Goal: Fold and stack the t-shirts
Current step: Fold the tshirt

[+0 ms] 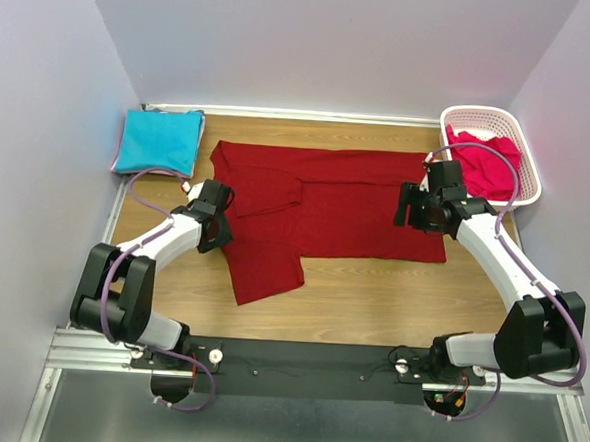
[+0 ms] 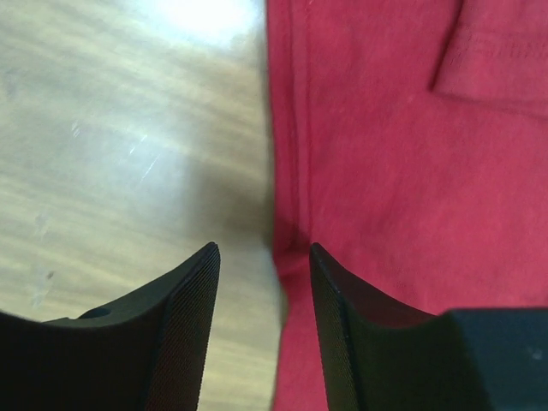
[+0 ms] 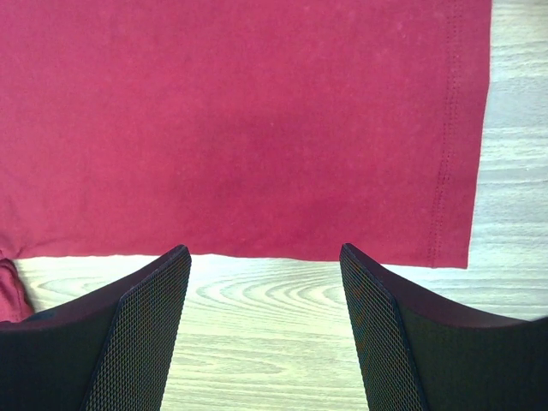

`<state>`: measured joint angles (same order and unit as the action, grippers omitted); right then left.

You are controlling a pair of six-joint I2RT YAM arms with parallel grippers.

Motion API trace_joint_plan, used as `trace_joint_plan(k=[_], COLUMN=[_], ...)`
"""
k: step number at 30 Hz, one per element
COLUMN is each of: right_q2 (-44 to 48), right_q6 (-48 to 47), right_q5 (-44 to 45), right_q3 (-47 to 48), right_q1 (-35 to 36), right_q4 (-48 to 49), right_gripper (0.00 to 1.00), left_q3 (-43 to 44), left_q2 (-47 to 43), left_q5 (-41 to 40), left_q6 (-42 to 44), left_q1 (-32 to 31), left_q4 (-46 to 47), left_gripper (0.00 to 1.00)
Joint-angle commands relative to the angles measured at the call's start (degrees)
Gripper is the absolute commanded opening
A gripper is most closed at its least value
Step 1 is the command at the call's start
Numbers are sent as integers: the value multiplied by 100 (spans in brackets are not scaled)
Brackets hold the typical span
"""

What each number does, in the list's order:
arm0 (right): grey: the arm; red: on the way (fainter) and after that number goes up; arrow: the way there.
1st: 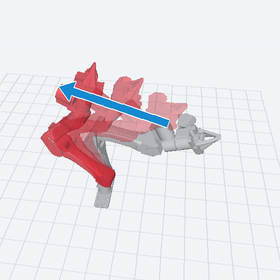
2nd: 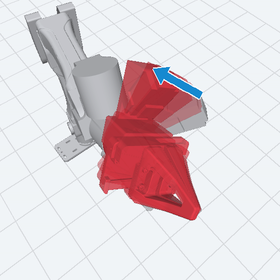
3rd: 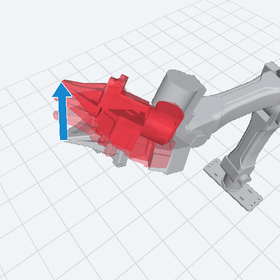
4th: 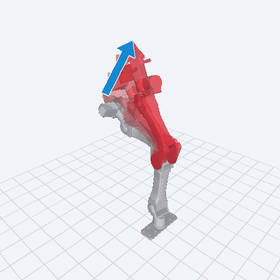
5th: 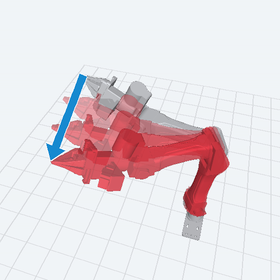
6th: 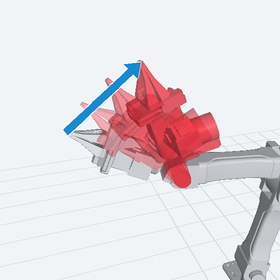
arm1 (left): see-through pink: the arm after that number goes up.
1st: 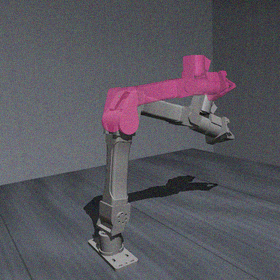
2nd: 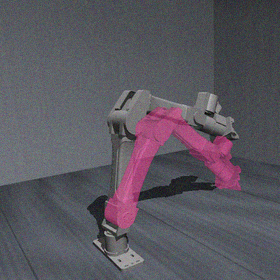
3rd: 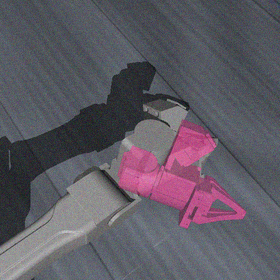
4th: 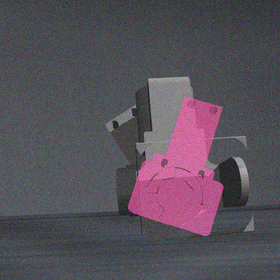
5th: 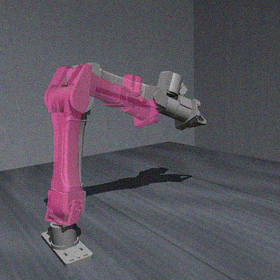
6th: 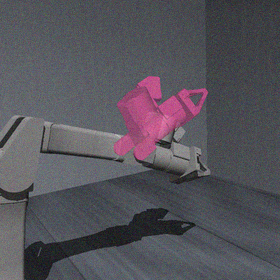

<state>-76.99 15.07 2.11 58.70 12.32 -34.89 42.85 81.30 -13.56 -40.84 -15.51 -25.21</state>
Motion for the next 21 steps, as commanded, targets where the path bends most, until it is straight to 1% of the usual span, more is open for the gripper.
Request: trace_joint_plan(k=[1, 14, 17, 18, 19, 21], right_q2=[35, 0, -18, -26, -35, -96], right_q6=[84, 163, 268, 312, 365, 549], right_q5=[-185, 35, 228, 437, 553, 886], right_q3=[-121, -280, -341, -350, -411, -482], right_q1=[-1, -1, -1, -1, -1, -10], right_q4=[-17, -9, -9, -9, -17, -17], right_gripper=[78, 78, 78, 78, 78, 77], left_q3=[215, 145, 145, 119, 75, 31], left_q2=[167, 641, 756, 747, 695, 590], left_q5=[-165, 82, 143, 169, 213, 214], left_q6=[-91, 41, 120, 146, 190, 234], left_q1=[-23, -84, -93, -93, -93, -93], left_q4=[245, 333, 263, 254, 219, 192], left_gripper=[53, 51, 29, 23, 14, 9])
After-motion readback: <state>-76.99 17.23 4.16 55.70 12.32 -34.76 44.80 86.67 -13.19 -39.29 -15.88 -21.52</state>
